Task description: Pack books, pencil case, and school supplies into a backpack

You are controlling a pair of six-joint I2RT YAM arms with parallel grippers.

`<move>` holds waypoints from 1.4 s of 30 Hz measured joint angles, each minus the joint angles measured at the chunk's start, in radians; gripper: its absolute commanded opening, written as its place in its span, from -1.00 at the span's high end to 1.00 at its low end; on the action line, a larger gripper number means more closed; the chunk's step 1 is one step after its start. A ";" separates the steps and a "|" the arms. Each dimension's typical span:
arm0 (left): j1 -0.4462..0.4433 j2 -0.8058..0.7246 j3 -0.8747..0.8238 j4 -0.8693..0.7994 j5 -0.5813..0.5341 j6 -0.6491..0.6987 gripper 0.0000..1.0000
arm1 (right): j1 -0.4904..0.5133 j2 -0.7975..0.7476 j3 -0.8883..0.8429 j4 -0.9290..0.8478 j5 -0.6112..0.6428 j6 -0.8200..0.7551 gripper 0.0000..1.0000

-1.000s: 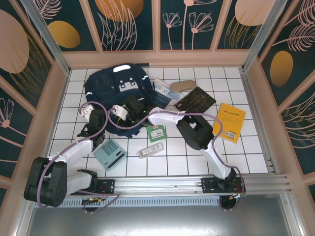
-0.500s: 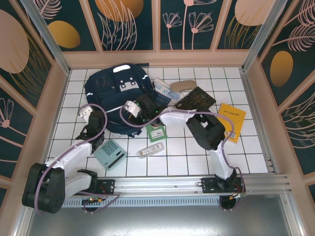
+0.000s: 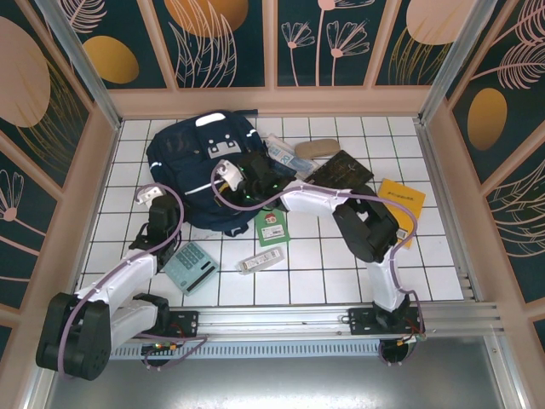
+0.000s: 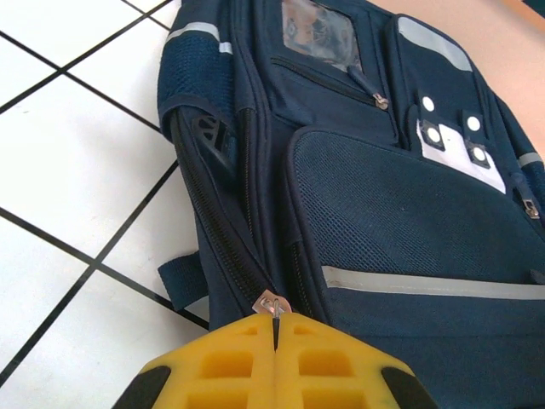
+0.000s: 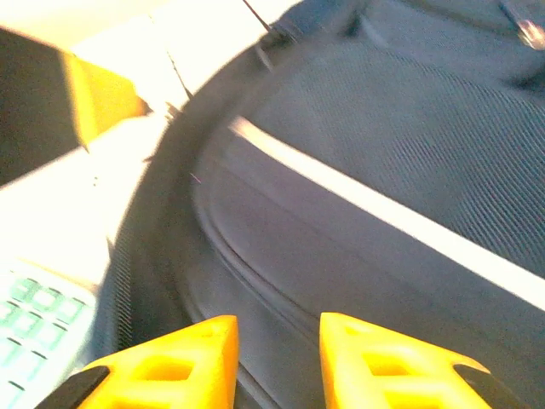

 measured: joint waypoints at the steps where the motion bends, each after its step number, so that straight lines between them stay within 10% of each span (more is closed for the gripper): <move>1: 0.000 0.000 0.000 0.000 0.002 0.002 1.00 | 0.010 0.012 0.027 0.004 -0.014 0.010 0.34; 42: 0.000 -0.003 -0.017 0.016 0.023 0.009 1.00 | 0.053 0.230 0.237 -0.014 -0.159 0.100 0.40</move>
